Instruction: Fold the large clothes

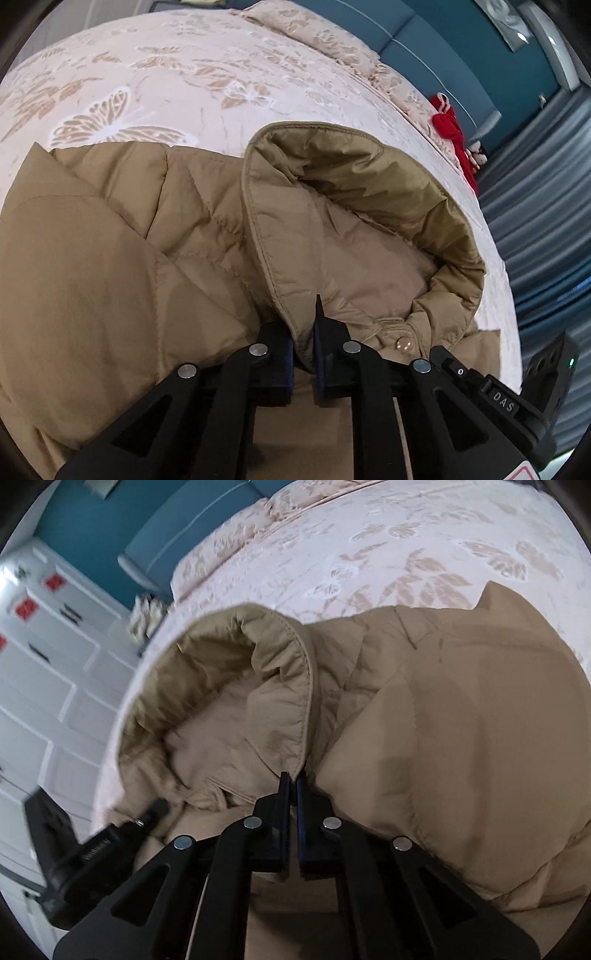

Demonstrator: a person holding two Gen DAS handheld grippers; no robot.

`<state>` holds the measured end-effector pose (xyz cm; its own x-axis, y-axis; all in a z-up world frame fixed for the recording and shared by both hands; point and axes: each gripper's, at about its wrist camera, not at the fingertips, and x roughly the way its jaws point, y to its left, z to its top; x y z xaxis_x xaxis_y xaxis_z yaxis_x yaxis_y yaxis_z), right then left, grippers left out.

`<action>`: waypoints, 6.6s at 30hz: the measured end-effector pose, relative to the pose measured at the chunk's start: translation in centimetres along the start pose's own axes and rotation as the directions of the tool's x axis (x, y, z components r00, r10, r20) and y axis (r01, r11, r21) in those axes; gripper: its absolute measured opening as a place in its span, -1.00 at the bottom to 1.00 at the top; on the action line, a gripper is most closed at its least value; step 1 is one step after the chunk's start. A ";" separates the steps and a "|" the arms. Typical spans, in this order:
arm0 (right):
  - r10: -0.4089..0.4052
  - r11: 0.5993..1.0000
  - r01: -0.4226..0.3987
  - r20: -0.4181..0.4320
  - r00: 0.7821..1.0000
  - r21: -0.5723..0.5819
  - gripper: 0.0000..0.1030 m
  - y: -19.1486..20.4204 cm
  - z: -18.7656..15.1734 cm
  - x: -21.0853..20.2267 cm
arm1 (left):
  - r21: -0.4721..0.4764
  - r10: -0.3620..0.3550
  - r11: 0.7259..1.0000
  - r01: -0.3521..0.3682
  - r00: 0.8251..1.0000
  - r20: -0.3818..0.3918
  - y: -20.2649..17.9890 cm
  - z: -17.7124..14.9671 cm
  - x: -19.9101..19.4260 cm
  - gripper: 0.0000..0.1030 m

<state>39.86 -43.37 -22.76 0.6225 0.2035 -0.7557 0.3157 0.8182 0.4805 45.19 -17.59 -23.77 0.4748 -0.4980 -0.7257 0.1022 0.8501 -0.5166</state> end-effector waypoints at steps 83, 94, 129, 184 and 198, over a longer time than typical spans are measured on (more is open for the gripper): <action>-0.167 0.907 0.219 0.170 0.971 -0.359 -0.39 6.5 2.1 6.0 | 0.291 0.203 0.927 -0.238 0.968 0.145 -4.0 2.8 6.8 -0.47; -0.141 0.932 0.190 0.173 0.975 -0.309 -0.49 6.4 3.0 5.1 | 0.289 0.196 0.929 -0.232 0.969 0.149 -4.0 2.7 6.6 -0.47; -0.248 0.969 0.247 0.140 0.959 0.021 0.37 -16.1 -27.7 -35.3 | -0.276 0.222 0.936 -0.218 0.975 -0.017 17.1 -25.3 -32.2 0.53; -0.061 0.990 0.097 0.317 0.947 -0.099 -0.94 -5.2 -15.9 -37.7 | 0.101 0.113 0.984 -0.145 0.955 0.274 3.5 -13.3 -39.3 -0.97; -0.202 0.976 0.214 0.222 0.954 -0.032 -0.94 -7.4 -12.9 -25.0 | 0.048 0.332 0.939 -0.340 0.935 0.123 8.3 -10.4 -24.8 -0.95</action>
<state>12.69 -47.55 -13.14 0.6889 -0.0902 -0.7192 0.4183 0.8598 0.2929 25.16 0.01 -14.79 0.5852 -0.1623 -0.7945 -0.0231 0.9760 -0.2164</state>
